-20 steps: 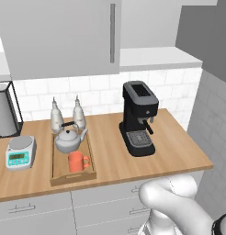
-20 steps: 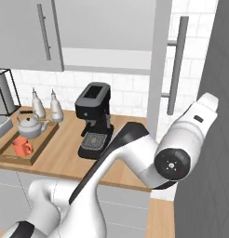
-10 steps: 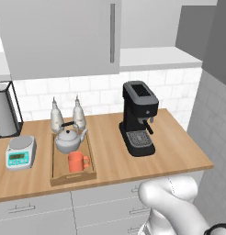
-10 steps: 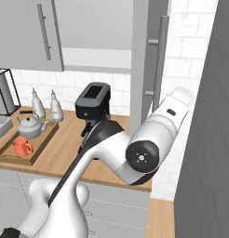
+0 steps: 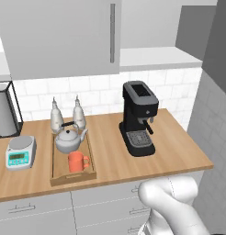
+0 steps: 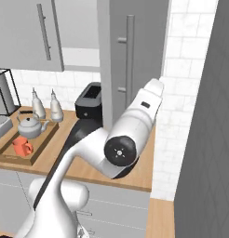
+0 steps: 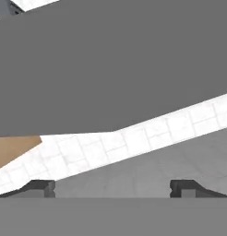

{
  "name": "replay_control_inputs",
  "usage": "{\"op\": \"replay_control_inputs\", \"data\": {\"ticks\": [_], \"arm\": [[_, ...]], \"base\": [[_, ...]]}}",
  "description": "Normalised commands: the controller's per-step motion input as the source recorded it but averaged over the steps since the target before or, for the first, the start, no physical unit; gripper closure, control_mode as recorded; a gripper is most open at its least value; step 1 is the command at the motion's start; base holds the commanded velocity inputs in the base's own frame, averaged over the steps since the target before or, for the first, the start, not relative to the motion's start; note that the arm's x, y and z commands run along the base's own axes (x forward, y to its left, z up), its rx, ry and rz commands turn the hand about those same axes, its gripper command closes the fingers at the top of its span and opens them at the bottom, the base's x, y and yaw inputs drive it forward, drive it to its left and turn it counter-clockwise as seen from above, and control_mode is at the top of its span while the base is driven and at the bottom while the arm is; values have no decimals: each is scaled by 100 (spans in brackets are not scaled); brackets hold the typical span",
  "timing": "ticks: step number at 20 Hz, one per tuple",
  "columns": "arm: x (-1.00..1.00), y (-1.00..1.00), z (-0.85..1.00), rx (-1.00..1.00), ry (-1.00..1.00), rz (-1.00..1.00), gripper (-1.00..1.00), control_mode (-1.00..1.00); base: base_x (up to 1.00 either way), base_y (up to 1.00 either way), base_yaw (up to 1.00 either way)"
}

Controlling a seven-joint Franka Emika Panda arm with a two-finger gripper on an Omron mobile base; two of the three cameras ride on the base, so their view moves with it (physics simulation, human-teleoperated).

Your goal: Pick the kettle from the counter and place it on the tray. Then pick the mug from the cabinet and place it on the tray. Then close the cabinet doors.

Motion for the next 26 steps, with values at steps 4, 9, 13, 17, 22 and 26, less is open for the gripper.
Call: {"op": "replay_control_inputs", "data": {"ticks": [4, 9, 13, 17, 22, 26], "arm": [[17, 75, 67, 0, 21, 29, -100, -100], [22, 80, 40, -1, 13, 28, -100, -100], [31, 81, 11, 0, -1, 25, -100, -100], [29, 87, -2, -1, -22, 15, -100, -100], [37, 98, -16, -6, -32, -1, -100, -100], [57, 64, -3, -2, -4, -7, -100, -100]], "base": [[0, 0, 0], [0, 0, 0], [0, 0, 0], [0, 0, 0], [0, 0, 0], [0, 0, 0]]}}
